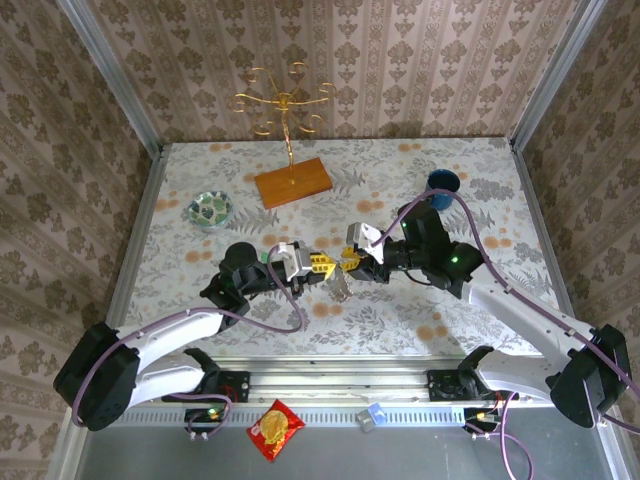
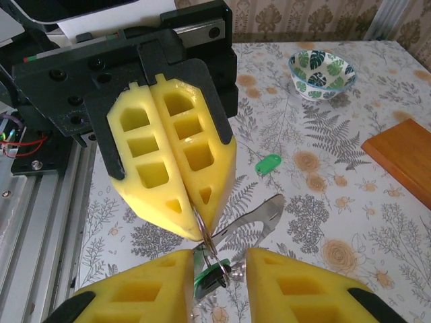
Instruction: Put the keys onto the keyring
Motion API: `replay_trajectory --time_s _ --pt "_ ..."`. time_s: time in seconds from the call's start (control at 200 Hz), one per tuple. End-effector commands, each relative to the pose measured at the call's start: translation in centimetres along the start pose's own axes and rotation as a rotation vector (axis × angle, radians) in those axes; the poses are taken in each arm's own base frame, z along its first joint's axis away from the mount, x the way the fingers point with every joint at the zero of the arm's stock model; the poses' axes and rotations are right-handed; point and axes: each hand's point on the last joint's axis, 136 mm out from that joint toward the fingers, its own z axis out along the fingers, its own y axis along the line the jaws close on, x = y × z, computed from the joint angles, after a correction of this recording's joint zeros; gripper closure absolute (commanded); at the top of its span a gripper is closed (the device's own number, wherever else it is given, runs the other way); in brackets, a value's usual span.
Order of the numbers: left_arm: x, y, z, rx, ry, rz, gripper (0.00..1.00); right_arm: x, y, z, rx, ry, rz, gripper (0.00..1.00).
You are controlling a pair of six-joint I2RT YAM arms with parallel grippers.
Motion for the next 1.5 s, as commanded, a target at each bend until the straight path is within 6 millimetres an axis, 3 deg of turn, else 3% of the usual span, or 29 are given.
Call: replay_trajectory --time_s 0.0,0.25,0.405,0.51,0.575,0.65,0.765,0.965,1.33,1.495 --pt "-1.5 -0.5 0.0 0.032 -0.061 0.009 1.0 -1.0 0.2 0.2 -0.035 -0.043 -0.009 0.72" --pt "-1.8 -0.7 0.0 0.046 -0.073 0.003 1.0 -0.8 0.3 0.8 -0.063 -0.04 -0.001 0.76" --pt "-1.8 -0.7 0.0 0.055 -0.081 -0.004 1.0 -1.3 0.7 0.9 -0.097 -0.059 -0.004 0.85" --pt "-1.7 -0.5 0.0 0.045 -0.08 -0.008 1.0 -1.6 1.1 0.7 -0.116 -0.074 -0.016 1.0" --pt "-1.4 -0.1 -0.1 0.022 -0.072 -0.011 1.0 -1.5 1.1 0.6 -0.113 -0.065 -0.027 1.0" --pt "-0.8 0.5 -0.3 -0.018 -0.049 -0.011 0.8 -1.2 1.0 0.4 -0.105 -0.033 -0.04 1.0" --pt "0.4 1.4 -0.4 -0.075 0.046 0.002 0.73 0.1 0.6 0.4 -0.084 0.075 -0.057 1.0" --pt "1.9 1.2 -0.2 -0.063 0.241 0.043 0.74 2.1 0.6 0.5 -0.071 0.267 -0.126 1.0" --pt "1.8 1.1 0.6 -0.019 0.252 0.061 0.83 -0.6 1.5 1.1 -0.092 0.231 -0.196 1.0" --pt "1.3 0.8 0.7 -0.002 0.221 0.066 0.99 -0.9 1.7 1.1 -0.092 0.211 -0.185 1.0"
